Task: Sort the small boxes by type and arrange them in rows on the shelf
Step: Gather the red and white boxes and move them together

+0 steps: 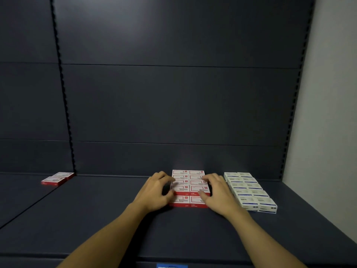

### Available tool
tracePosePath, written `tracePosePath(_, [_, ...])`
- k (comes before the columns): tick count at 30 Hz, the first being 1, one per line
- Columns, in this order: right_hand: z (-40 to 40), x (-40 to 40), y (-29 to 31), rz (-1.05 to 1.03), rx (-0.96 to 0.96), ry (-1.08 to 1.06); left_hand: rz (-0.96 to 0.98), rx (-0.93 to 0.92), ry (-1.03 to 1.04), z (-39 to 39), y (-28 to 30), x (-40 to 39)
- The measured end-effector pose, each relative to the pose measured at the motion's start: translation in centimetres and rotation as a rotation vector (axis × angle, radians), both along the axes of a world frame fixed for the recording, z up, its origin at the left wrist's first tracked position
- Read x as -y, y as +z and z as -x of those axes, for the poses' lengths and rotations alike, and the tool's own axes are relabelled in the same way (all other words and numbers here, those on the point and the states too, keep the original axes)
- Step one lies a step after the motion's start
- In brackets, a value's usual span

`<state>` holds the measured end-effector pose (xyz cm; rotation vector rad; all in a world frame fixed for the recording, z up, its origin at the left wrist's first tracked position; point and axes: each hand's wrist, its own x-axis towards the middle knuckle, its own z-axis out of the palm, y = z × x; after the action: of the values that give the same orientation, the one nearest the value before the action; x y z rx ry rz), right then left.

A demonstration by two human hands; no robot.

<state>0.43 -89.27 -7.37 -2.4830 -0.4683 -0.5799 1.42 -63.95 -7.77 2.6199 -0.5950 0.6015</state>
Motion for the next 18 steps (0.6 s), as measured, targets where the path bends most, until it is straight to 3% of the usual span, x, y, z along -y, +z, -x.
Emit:
tracePosePath(5, [0.5,-0.6,2.0,0.159,0.012,0.013,-0.145,-0.007,0.151,2.0,1.5,-2.3])
tracePosePath(13, [1.1,-4.0,4.0,0.496,-0.055,0.089,-0.329,-0.165,0.433,6.9,3.8,-7.3])
tracePosePath(18, [2.0,-7.5,4.5,0.550,-0.039,0.191,-0.339,-0.192,0.558,10.4,4.4,-9.4])
